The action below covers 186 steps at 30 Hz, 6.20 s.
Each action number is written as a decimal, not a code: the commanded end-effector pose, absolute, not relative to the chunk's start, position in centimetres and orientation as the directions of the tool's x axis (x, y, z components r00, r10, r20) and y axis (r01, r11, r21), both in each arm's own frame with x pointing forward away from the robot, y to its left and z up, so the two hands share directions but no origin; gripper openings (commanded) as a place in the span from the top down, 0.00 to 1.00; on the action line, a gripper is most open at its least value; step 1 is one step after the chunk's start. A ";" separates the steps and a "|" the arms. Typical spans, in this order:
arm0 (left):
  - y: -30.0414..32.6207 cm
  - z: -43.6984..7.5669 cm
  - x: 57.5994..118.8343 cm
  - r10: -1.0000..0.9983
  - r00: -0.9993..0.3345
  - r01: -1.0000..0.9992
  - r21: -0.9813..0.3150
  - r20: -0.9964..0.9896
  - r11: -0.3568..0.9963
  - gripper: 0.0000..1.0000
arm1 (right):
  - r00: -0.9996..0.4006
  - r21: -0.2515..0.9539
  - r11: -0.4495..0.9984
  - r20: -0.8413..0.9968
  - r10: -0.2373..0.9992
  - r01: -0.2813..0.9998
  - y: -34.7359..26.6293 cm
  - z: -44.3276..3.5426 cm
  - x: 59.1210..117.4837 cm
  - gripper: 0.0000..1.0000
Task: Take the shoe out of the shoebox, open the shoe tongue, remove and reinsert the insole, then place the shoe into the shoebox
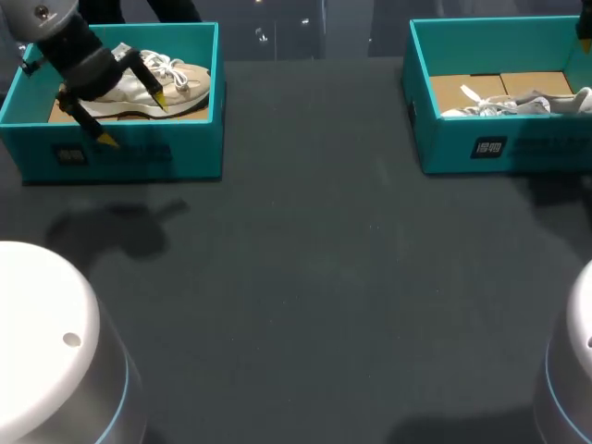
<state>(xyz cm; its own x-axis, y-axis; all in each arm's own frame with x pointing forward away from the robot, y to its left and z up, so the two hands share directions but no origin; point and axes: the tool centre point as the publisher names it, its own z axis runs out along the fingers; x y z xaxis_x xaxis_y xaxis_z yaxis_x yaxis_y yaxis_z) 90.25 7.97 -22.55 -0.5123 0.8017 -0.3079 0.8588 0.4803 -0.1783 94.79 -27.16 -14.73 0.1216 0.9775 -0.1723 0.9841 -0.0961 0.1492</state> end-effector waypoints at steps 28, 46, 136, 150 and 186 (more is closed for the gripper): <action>13.8 -23.3 101.8 0.975 -0.134 0.991 -0.047 -0.174 0.128 0.00 | 0.122 0.151 -0.097 -0.172 0.977 0.984 -27.1 -14.7 94.7 0.00; 19.6 -23.3 108.4 0.995 -0.059 0.998 0.011 -0.082 0.060 0.00 | 0.122 0.151 -0.097 -0.172 0.977 0.984 -27.1 -14.7 94.7 0.00; 27.3 -36.9 117.5 0.998 -0.017 1.000 0.012 0.068 0.016 0.42 | 0.122 0.151 -0.097 -0.172 0.977 0.984 -27.1 -14.7 94.7 0.00; 27.1 -37.9 117.6 0.995 0.003 1.000 0.007 0.095 -0.004 0.65 | 0.122 0.151 -0.097 -0.172 0.977 0.984 -27.1 -14.7 94.7 0.00; 29.1 -29.8 117.6 0.994 -0.043 0.998 0.040 0.098 0.039 1.00 | 0.122 0.151 -0.097 -0.172 0.977 0.984 -27.1 -14.7 94.7 0.00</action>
<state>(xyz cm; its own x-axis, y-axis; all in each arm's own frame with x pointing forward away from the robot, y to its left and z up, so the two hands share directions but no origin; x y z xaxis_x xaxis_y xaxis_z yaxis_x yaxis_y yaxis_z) 118.41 28.97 -31.63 -0.0439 0.9940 0.0997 0.9985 0.0404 0.0369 94.74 -27.16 -14.71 0.1213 0.9777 -0.1715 0.9841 -0.0958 0.1498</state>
